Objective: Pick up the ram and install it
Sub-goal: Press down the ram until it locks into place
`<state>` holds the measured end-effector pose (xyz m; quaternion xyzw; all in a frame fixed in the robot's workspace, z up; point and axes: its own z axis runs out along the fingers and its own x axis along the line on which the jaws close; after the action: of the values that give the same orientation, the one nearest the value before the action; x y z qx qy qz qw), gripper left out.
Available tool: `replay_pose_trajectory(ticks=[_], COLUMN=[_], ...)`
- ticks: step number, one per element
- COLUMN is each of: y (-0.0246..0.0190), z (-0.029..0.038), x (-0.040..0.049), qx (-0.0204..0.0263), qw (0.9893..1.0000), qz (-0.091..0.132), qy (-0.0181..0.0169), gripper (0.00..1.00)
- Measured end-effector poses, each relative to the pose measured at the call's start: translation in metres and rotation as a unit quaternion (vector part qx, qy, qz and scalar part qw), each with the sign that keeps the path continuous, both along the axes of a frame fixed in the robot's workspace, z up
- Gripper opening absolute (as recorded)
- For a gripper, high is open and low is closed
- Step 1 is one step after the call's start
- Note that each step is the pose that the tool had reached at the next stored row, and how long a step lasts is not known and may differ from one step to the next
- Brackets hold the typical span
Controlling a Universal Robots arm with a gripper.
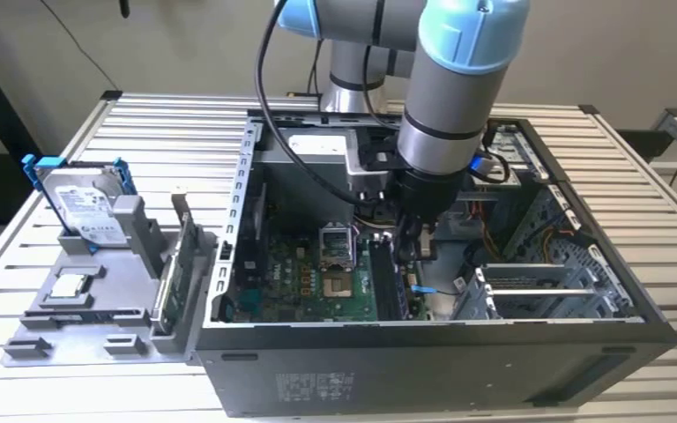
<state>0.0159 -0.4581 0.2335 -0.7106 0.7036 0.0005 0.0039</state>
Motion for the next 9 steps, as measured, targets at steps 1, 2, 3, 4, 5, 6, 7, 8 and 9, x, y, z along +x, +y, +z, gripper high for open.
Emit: replay_pose_trajectory(ticks=[1, 2, 3, 4, 5, 6, 7, 8, 9], y=[0.0, 0.0, 0.0, 0.0, 0.0, 0.0, 0.0, 0.0, 0.0], z=[-0.0007, -0.0016, -0.0024, -0.0032, -0.0042, -0.0052, -0.0062, -0.0072, -0.0082], x=[0.0, 0.0, 0.0, 0.0, 0.0, 0.0, 0.0, 0.0, 0.0], qx=[0.0, 0.0, 0.0, 0.0, 0.0, 0.0, 0.0, 0.0, -0.0001], qw=[1.0, 1.0, 1.0, 1.0, 1.0, 1.0, 1.0, 1.0, 1.0], qz=[0.0, 0.0, 0.0, 0.0, 0.0, 0.0, 0.0, 0.0, 0.0], qy=[0.0, 0.0, 0.0, 0.0, 0.0, 0.0, 0.0, 0.0, 0.0], gripper=[0.11, 0.11, 0.11, 0.11, 0.11, 0.11, 0.11, 0.11, 0.11])
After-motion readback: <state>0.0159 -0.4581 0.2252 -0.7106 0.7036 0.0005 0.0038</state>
